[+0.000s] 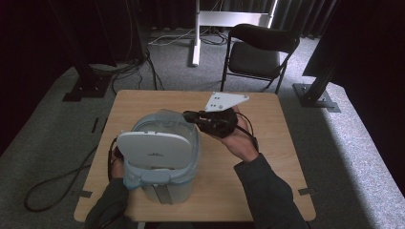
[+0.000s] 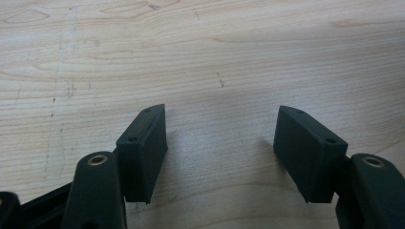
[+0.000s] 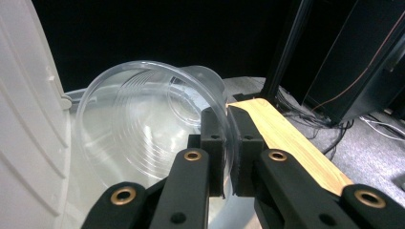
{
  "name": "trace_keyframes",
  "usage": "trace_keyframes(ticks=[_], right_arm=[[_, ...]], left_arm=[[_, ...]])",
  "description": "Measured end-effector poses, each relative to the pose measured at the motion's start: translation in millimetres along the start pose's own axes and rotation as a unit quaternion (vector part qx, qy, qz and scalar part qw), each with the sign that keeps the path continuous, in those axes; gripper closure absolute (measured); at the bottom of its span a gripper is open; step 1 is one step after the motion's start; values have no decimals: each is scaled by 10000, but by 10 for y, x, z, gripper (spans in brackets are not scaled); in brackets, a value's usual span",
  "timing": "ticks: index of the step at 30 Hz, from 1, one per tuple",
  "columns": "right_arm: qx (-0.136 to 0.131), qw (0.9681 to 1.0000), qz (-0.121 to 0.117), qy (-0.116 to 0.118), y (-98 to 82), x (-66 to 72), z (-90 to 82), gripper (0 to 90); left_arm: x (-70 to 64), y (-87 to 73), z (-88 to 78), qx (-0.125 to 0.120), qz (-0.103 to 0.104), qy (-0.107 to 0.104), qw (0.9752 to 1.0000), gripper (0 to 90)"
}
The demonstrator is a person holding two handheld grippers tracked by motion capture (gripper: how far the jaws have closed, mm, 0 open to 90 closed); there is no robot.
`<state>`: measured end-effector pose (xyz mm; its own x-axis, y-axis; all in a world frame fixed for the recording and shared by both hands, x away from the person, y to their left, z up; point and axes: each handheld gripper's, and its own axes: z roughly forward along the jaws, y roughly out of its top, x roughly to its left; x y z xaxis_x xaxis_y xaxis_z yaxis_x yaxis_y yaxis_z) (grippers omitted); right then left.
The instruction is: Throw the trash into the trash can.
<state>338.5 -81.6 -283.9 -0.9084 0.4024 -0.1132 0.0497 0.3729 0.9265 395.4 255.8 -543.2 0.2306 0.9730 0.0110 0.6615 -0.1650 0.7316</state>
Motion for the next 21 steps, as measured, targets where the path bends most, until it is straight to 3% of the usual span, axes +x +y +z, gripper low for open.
trace_keyframes(ticks=[12,13,15,21], right_arm=[[7,9999,-60,84,40,43,50,851],[46,9998,-104,142,42,61,67,687],[82,9997,-60,229,40,62,78,636],[7,9998,59,167,12,16,22,615]], left_arm=[[0,0,0,0,2,0,10000,360],[0,0,1,0,0,-2,10000,360],[0,0,0,0,2,-2,10000,360],[-1,1,1,1,3,-2,10000,359]])
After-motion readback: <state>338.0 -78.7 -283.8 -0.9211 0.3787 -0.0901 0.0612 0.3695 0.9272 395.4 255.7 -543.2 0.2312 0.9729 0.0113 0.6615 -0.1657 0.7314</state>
